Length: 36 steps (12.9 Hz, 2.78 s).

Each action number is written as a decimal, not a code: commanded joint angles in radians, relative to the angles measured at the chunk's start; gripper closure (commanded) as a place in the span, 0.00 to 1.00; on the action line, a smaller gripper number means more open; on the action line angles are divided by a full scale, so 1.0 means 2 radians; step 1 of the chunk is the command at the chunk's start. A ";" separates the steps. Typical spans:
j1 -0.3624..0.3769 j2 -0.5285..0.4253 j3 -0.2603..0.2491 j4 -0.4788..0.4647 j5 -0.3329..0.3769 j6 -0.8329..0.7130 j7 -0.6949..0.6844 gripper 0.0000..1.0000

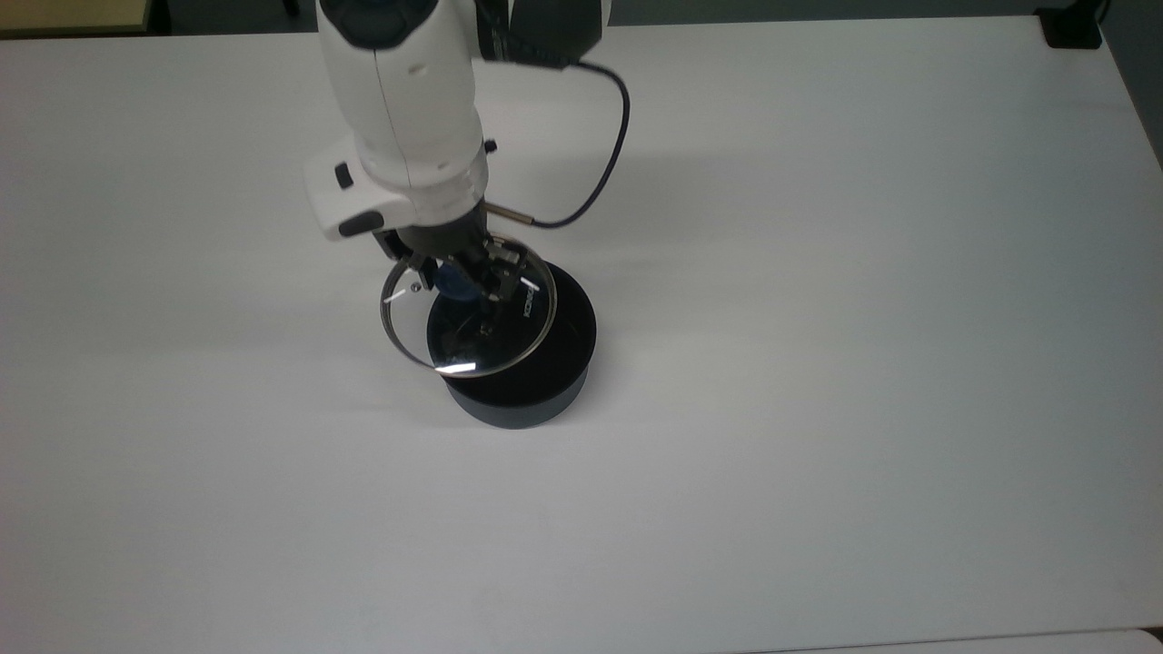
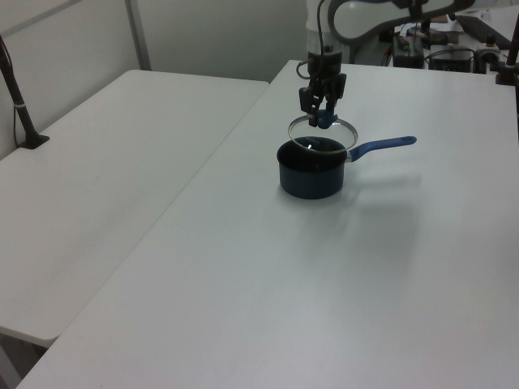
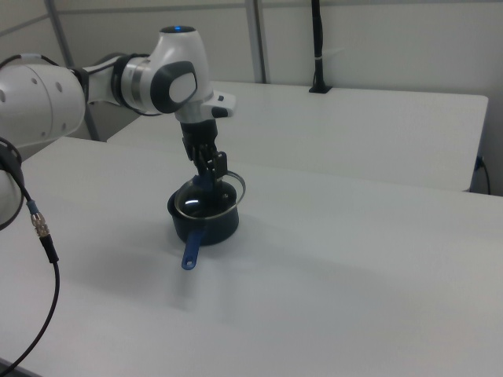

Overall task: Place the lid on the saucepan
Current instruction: 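Lift the glass lid and carry it over the navy saucepan, then lower the lid onto the saucepan rim and settle it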

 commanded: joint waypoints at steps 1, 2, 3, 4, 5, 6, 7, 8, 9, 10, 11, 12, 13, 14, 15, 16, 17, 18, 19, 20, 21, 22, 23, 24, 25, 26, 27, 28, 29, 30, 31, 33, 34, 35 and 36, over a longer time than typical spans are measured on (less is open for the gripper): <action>0.022 0.015 -0.001 0.013 -0.010 0.005 0.004 0.54; 0.025 0.016 -0.001 0.013 -0.010 0.006 0.010 0.54; 0.025 0.016 -0.001 0.013 -0.010 0.006 0.012 0.54; 0.025 0.016 -0.001 0.013 -0.009 0.006 0.012 0.54; 0.025 0.017 -0.001 0.013 -0.009 0.006 0.012 0.53; 0.025 0.018 -0.001 0.013 -0.009 0.006 0.012 0.53; 0.025 0.021 -0.001 0.013 -0.009 0.009 0.013 0.53; 0.026 0.022 -0.001 0.013 -0.009 0.009 0.014 0.53; 0.026 0.022 -0.001 0.013 -0.007 0.009 0.016 0.53; 0.033 0.022 -0.002 0.014 -0.007 0.009 0.020 0.53; 0.035 0.022 -0.002 0.014 -0.007 0.009 0.023 0.52; 0.036 0.022 -0.001 0.014 -0.007 0.010 0.028 0.52; 0.036 0.022 -0.002 0.014 -0.007 0.010 0.032 0.52; 0.036 0.022 -0.001 0.014 -0.006 0.017 0.036 0.52; 0.035 0.026 -0.002 0.014 -0.006 0.027 0.042 0.52; 0.036 0.029 -0.008 0.015 -0.006 0.032 0.045 0.52; 0.036 0.030 -0.012 0.021 -0.005 0.033 0.045 0.52; 0.036 0.032 -0.012 0.021 -0.005 0.033 0.045 0.52; 0.036 0.032 -0.012 0.021 -0.005 0.033 0.045 0.52; 0.039 0.034 -0.012 0.021 -0.005 0.033 0.045 0.52; 0.040 0.037 -0.012 0.021 -0.005 0.033 0.043 0.52; 0.042 0.037 -0.012 0.020 -0.006 0.033 0.043 0.51; 0.043 0.038 -0.012 0.019 -0.006 0.031 0.040 0.49; 0.043 0.037 -0.012 0.018 -0.007 0.029 0.039 0.47; 0.044 0.037 -0.012 0.016 -0.007 0.027 0.034 0.45; 0.044 0.037 -0.012 0.014 -0.007 0.026 0.029 0.45; 0.045 0.037 -0.012 0.008 -0.007 0.024 0.029 0.45; 0.047 0.038 -0.012 0.007 -0.007 0.016 0.029 0.46; 0.047 0.038 -0.012 0.007 -0.005 0.010 0.028 0.48; 0.047 0.039 -0.012 0.004 -0.003 0.006 0.029 0.50; 0.047 0.039 -0.012 0.003 0.002 0.001 0.030 0.52; 0.047 0.038 -0.012 0.004 0.009 -0.014 0.030 0.52; 0.047 0.038 -0.012 0.003 0.009 -0.014 0.029 0.52; 0.047 0.039 -0.012 0.003 0.007 -0.014 0.029 0.52; 0.047 0.038 -0.012 0.003 0.005 -0.014 0.028 0.52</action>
